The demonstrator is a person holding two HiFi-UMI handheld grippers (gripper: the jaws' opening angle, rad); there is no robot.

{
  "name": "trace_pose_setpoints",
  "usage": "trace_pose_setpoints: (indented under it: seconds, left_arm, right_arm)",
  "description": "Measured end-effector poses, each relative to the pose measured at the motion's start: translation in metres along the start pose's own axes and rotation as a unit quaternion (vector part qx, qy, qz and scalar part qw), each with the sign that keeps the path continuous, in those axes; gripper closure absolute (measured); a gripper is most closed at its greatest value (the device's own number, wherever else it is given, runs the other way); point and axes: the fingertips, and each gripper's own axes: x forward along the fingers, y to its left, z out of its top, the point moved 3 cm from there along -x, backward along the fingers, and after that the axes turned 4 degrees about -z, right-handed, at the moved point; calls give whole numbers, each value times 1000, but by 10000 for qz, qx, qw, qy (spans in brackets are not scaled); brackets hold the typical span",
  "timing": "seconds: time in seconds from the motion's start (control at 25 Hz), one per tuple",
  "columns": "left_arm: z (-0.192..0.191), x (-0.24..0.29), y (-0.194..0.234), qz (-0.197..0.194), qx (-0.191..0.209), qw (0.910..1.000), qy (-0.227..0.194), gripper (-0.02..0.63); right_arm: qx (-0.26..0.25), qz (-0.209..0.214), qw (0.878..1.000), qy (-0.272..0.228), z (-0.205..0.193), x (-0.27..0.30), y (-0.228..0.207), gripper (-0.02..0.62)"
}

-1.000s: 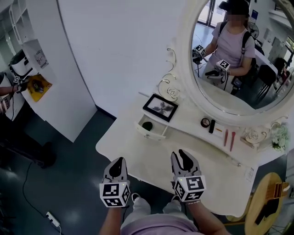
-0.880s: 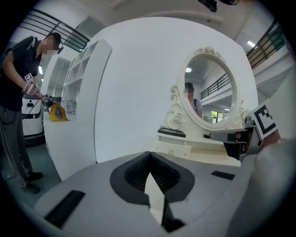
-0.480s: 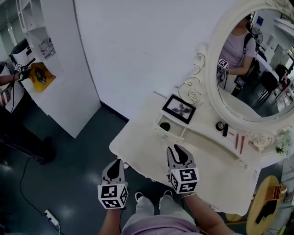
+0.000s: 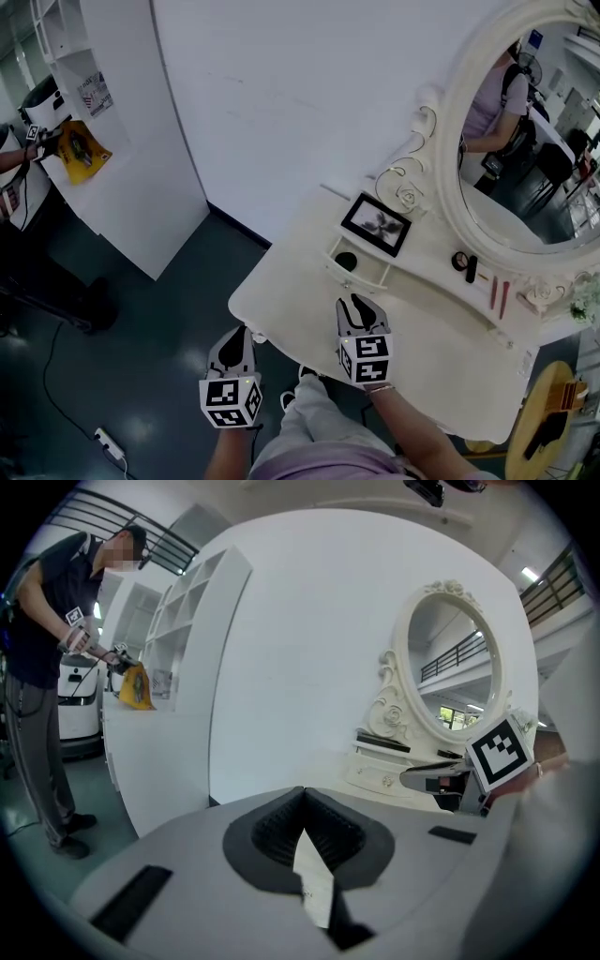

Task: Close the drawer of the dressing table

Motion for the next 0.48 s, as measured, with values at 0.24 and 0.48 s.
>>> trace_pose_setpoints:
  seconds: [0.24,0.48]
  left_arm:
    - [0,15,9,34,24,9999,107,604]
    - [-2,31,9,-48,21,9997,218,604]
  right_arm:
    - [36,-170,9996,206,-9,19,-8,483]
    - [96,-222,9991,350,-16,31,-13,483]
